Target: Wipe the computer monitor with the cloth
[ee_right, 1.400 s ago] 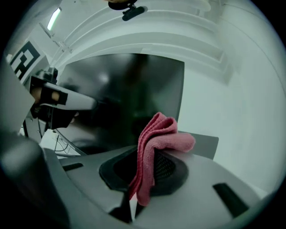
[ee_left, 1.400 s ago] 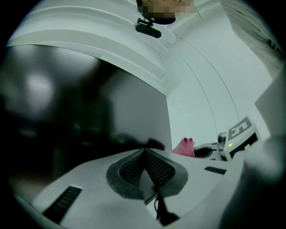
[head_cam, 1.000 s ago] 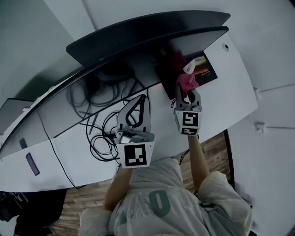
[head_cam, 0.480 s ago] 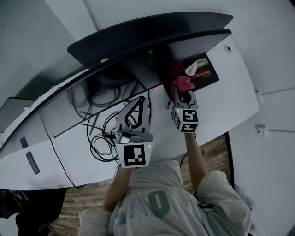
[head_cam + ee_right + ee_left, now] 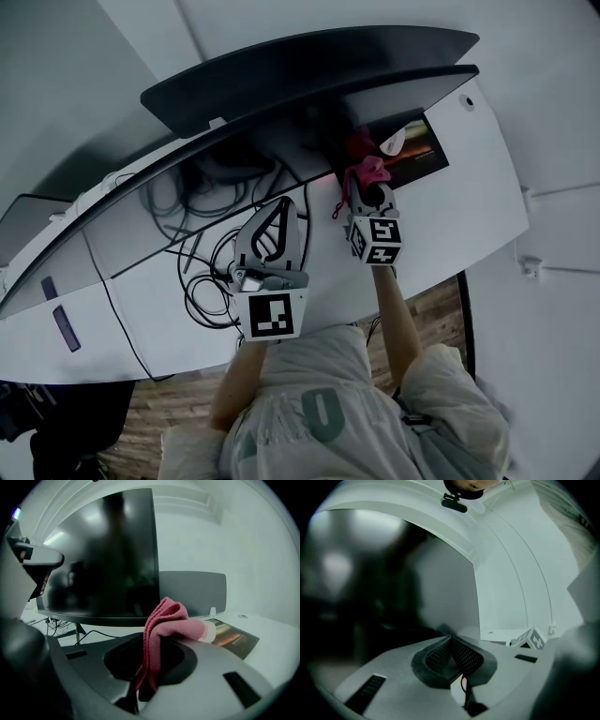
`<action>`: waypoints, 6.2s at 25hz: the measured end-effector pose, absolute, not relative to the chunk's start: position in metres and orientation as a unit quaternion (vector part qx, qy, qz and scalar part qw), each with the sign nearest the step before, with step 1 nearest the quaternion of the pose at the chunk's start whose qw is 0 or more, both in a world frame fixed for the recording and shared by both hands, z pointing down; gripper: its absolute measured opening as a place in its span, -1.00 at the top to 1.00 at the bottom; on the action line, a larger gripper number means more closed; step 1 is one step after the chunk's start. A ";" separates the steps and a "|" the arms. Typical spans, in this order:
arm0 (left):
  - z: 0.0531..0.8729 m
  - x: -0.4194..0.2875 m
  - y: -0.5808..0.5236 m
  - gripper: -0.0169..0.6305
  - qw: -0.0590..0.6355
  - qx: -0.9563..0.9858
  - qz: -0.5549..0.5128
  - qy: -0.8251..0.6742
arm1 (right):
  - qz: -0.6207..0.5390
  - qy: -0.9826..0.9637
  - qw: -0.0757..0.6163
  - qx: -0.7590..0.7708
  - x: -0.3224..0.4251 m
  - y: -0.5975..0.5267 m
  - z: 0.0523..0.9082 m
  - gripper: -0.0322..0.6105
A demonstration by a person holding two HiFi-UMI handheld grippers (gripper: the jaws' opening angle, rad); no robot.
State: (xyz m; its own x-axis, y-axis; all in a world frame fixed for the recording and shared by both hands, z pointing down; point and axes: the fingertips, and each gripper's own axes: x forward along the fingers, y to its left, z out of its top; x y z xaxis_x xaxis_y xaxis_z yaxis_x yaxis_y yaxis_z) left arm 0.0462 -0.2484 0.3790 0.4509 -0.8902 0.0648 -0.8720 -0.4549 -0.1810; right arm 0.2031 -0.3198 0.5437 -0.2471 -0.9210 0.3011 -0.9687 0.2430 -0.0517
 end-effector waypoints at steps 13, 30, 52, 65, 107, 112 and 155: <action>0.383 0.030 -0.249 0.90 0.065 -0.839 -0.089 0.533 | 0.157 -0.802 0.079 0.571 0.158 -0.322 0.551 0.72; 0.389 -0.024 -0.232 0.90 0.040 -0.806 -0.074 0.586 | 0.150 -0.854 0.107 0.486 0.061 -0.284 0.551 0.72; 0.400 -0.131 -0.177 0.90 0.012 -0.728 -0.080 0.680 | 0.132 -0.901 0.136 0.391 -0.055 -0.235 0.548 0.72; 0.408 -0.202 -0.136 0.90 -0.009 -0.678 -0.078 0.731 | 0.128 -0.924 0.133 0.334 -0.138 -0.204 0.543 0.72; 0.398 -0.403 -0.044 0.90 -0.002 -0.676 -0.048 0.736 | 0.127 -0.924 0.103 0.345 -0.363 -0.122 0.540 0.72; 0.403 -0.422 -0.041 0.90 -0.009 -0.698 -0.048 0.715 | 0.134 -0.909 0.095 0.383 -0.371 -0.122 0.540 0.72; 0.371 -0.467 -0.004 0.90 0.033 -0.690 -0.018 0.722 | 0.010 -0.883 0.022 0.469 -0.391 -0.121 0.393 0.72</action>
